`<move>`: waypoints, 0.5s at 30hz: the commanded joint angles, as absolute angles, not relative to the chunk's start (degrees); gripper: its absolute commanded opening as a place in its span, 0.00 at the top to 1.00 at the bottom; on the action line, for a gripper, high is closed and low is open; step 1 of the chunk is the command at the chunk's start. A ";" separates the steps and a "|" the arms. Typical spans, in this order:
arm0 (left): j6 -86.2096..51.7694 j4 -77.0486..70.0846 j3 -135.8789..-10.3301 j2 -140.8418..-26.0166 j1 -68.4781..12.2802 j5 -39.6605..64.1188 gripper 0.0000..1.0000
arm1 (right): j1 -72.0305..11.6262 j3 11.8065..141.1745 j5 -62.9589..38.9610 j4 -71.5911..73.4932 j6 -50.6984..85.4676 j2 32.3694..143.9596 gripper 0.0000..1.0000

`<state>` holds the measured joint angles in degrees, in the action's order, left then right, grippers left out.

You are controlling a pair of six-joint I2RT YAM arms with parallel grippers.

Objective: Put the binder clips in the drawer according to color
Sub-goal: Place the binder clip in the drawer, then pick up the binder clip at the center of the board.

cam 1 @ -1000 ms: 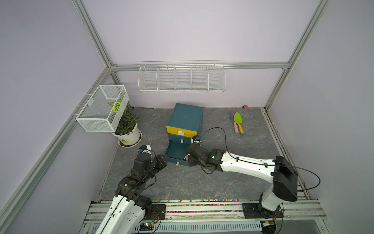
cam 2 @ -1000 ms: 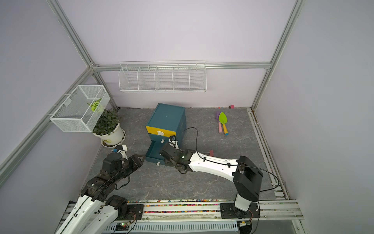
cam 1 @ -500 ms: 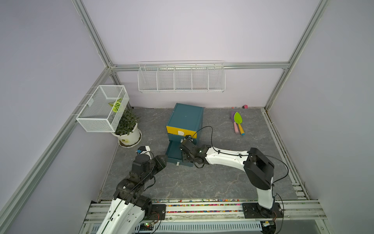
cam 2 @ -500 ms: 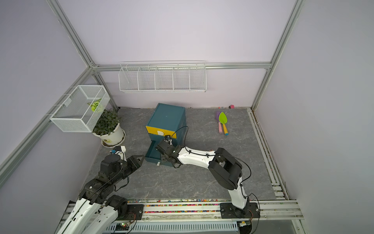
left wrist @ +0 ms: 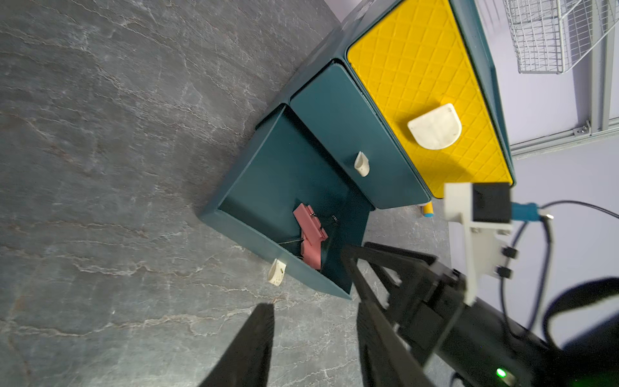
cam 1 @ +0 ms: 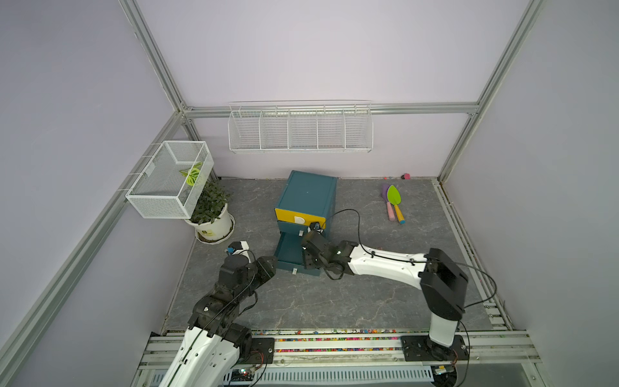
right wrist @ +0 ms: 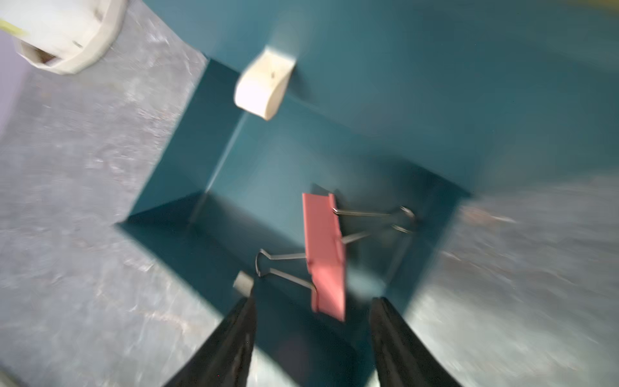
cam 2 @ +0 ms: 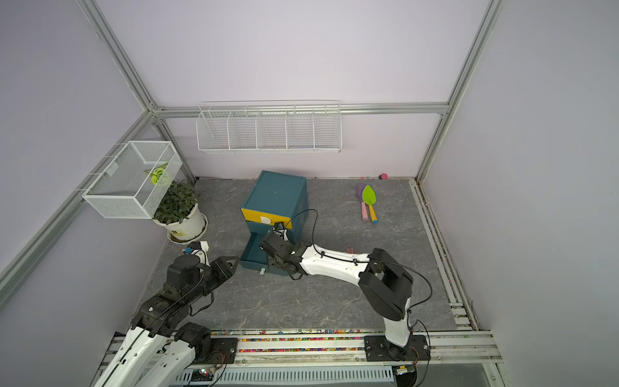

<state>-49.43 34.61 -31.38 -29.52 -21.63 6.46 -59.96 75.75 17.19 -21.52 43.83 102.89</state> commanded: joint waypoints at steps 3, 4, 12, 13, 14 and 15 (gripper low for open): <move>-49.85 34.45 -32.20 -29.80 -21.29 7.03 0.54 | -54.72 66.88 22.06 -26.68 42.52 91.11 0.40; -49.85 34.41 -32.30 -29.82 -21.35 7.12 0.54 | -52.34 64.77 20.98 -28.17 42.13 88.83 0.40; -49.77 34.06 -32.74 -29.87 -21.30 7.40 0.54 | -31.91 51.35 7.77 -40.11 36.32 78.31 0.40; -49.84 33.81 -32.78 -30.05 -21.35 7.51 0.54 | -30.14 50.64 6.77 -40.83 35.51 78.39 0.39; -49.83 33.64 -32.86 -30.21 -21.36 7.64 0.54 | -28.68 49.97 5.50 -40.87 34.72 78.49 0.39; -49.77 33.54 -32.87 -30.36 -21.33 7.65 0.54 | -27.48 49.60 4.13 -40.61 34.30 78.77 0.39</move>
